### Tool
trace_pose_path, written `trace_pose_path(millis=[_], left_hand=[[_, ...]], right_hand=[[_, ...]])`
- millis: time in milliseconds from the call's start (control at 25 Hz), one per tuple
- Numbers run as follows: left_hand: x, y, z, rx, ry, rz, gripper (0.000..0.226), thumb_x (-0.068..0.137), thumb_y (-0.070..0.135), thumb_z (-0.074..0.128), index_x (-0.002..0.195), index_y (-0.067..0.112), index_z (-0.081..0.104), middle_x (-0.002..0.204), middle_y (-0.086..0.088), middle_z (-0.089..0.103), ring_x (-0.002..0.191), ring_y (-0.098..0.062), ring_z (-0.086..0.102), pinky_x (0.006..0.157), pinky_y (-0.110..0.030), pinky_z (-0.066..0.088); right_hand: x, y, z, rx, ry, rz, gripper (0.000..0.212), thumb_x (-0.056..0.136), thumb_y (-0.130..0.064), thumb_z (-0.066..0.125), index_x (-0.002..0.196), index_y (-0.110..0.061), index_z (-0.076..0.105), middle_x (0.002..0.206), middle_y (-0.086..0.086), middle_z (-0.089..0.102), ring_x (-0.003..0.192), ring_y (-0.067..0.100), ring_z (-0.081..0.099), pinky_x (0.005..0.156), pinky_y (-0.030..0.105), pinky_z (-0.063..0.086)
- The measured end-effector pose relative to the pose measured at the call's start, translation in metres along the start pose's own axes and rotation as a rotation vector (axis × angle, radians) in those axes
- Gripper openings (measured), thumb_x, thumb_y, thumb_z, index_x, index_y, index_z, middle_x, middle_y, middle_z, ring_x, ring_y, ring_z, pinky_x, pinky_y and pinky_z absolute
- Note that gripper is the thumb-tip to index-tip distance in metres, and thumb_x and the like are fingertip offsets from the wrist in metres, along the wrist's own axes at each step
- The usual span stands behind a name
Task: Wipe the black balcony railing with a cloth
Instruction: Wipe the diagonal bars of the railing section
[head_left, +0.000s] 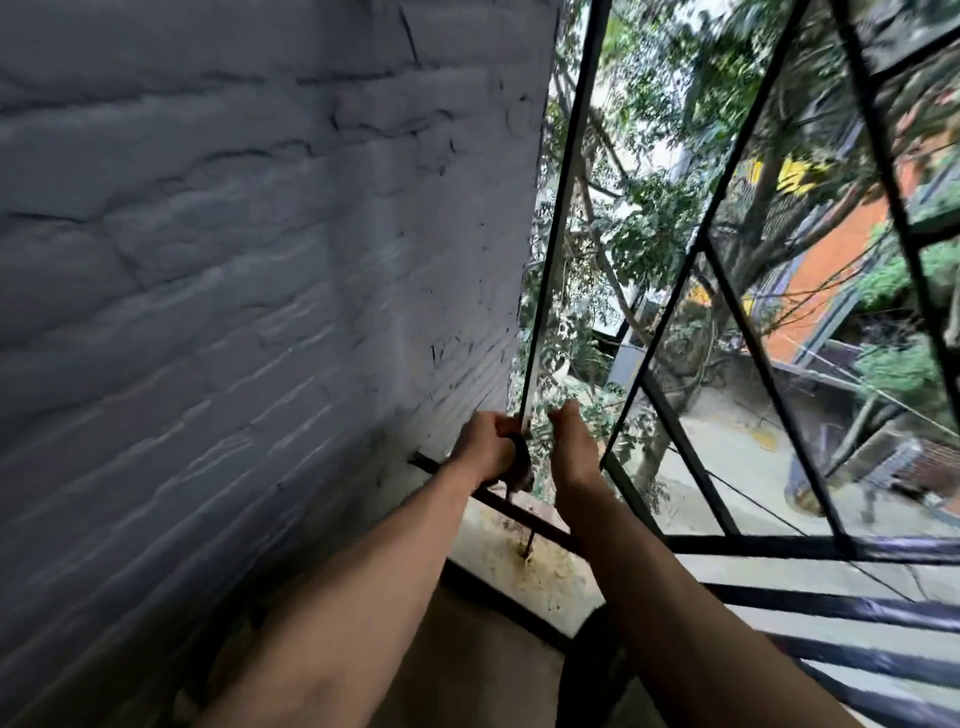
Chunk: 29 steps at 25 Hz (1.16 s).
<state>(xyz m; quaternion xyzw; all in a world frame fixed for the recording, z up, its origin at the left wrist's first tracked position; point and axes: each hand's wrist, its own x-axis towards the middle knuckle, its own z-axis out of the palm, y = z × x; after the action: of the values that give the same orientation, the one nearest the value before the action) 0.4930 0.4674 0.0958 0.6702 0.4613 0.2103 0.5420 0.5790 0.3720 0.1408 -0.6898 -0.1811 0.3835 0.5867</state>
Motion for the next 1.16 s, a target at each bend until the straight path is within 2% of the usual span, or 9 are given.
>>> trace_pose_path(millis=[160, 280, 440, 480, 600, 800, 960, 1080, 1160], left_hand=[[-0.028, 0.073, -0.026, -0.028, 0.05, 0.079, 0.035, 0.075, -0.011, 0.065, 0.098, 0.012, 0.077, 0.082, -0.008, 0.076, 0.073, -0.022, 0.074, 0.064, -0.036, 0.063], [-0.046, 0.083, -0.027, 0.076, -0.093, 0.014, 0.024, 0.084, -0.012, 0.047, 0.083, -0.004, 0.069, 0.063, -0.019, 0.069, 0.049, -0.028, 0.064, 0.052, -0.041, 0.051], [-0.029, 0.124, -0.044, 0.004, -0.035, 0.107, 0.03, 0.084, -0.006, 0.051, 0.091, 0.009, 0.075, 0.075, -0.018, 0.074, 0.063, -0.036, 0.072, 0.056, -0.039, 0.056], [-0.027, 0.132, -0.047, -0.025, -0.02, 0.146, 0.03, 0.083, -0.005, 0.054, 0.092, 0.012, 0.076, 0.074, -0.017, 0.074, 0.062, -0.036, 0.072, 0.056, -0.041, 0.058], [-0.038, 0.138, -0.046, 0.182, -0.132, 0.135, 0.016, 0.087, -0.004, 0.058, 0.08, 0.002, 0.071, 0.061, -0.013, 0.069, 0.056, -0.03, 0.069, 0.053, -0.039, 0.057], [-0.03, 0.187, -0.07, 0.101, -0.001, 0.197, 0.036, 0.073, -0.012, 0.052, 0.081, 0.014, 0.075, 0.08, -0.017, 0.073, 0.069, -0.028, 0.068, 0.062, -0.041, 0.055], [-0.039, 0.202, -0.071, 0.336, -0.08, 0.159, 0.026, 0.087, -0.005, 0.054, 0.087, 0.014, 0.072, 0.077, -0.006, 0.068, 0.071, -0.024, 0.065, 0.053, -0.022, 0.048], [-0.045, 0.228, -0.082, 0.122, 0.046, 0.241, 0.035, 0.081, -0.014, 0.052, 0.09, 0.012, 0.072, 0.08, -0.013, 0.07, 0.068, -0.024, 0.066, 0.057, -0.031, 0.057], [-0.048, 0.238, -0.085, 0.042, 0.057, 0.259, 0.036, 0.079, -0.015, 0.051, 0.081, 0.015, 0.071, 0.076, -0.014, 0.07, 0.064, -0.026, 0.066, 0.059, -0.036, 0.058]], right_hand=[[-0.02, -0.05, -0.003, 0.04, -0.026, -0.052, 0.061, 0.11, -0.05, 0.026, 0.144, -0.007, 0.054, 0.139, 0.008, 0.056, 0.121, 0.021, 0.056, 0.105, 0.04, 0.043], [-0.033, -0.075, 0.006, 0.068, -0.075, -0.08, 0.059, 0.111, -0.048, 0.024, 0.133, -0.008, 0.061, 0.118, 0.008, 0.058, 0.089, 0.005, 0.054, 0.072, 0.029, 0.046], [-0.031, -0.103, 0.011, 0.084, -0.099, -0.149, 0.057, 0.112, -0.042, 0.021, 0.128, -0.003, 0.06, 0.119, 0.023, 0.066, 0.099, 0.039, 0.064, 0.094, 0.064, 0.051], [-0.029, -0.107, 0.011, 0.094, -0.081, -0.168, 0.057, 0.112, -0.041, 0.021, 0.13, -0.003, 0.059, 0.126, 0.026, 0.064, 0.102, 0.042, 0.063, 0.094, 0.064, 0.05], [-0.024, -0.117, 0.011, 0.1, -0.063, -0.176, 0.061, 0.11, -0.049, 0.024, 0.147, -0.007, 0.049, 0.149, 0.016, 0.05, 0.127, 0.026, 0.052, 0.101, 0.038, 0.042], [-0.009, -0.129, 0.004, 0.123, 0.003, -0.209, 0.068, 0.105, -0.06, 0.026, 0.156, -0.016, 0.04, 0.161, 0.004, 0.037, 0.148, 0.025, 0.034, 0.121, 0.042, 0.027], [-0.016, -0.145, 0.001, 0.094, -0.04, -0.246, 0.067, 0.107, -0.058, 0.022, 0.154, -0.014, 0.041, 0.159, 0.01, 0.04, 0.142, 0.024, 0.04, 0.11, 0.039, 0.03], [-0.024, -0.161, 0.003, 0.086, -0.062, -0.3, 0.063, 0.108, -0.055, 0.023, 0.144, -0.014, 0.053, 0.144, 0.013, 0.055, 0.117, 0.016, 0.053, 0.096, 0.03, 0.041], [-0.032, -0.177, 0.007, 0.094, -0.046, -0.314, 0.057, 0.111, -0.049, 0.024, 0.132, -0.01, 0.06, 0.116, 0.007, 0.067, 0.094, 0.01, 0.062, 0.071, 0.016, 0.051]])
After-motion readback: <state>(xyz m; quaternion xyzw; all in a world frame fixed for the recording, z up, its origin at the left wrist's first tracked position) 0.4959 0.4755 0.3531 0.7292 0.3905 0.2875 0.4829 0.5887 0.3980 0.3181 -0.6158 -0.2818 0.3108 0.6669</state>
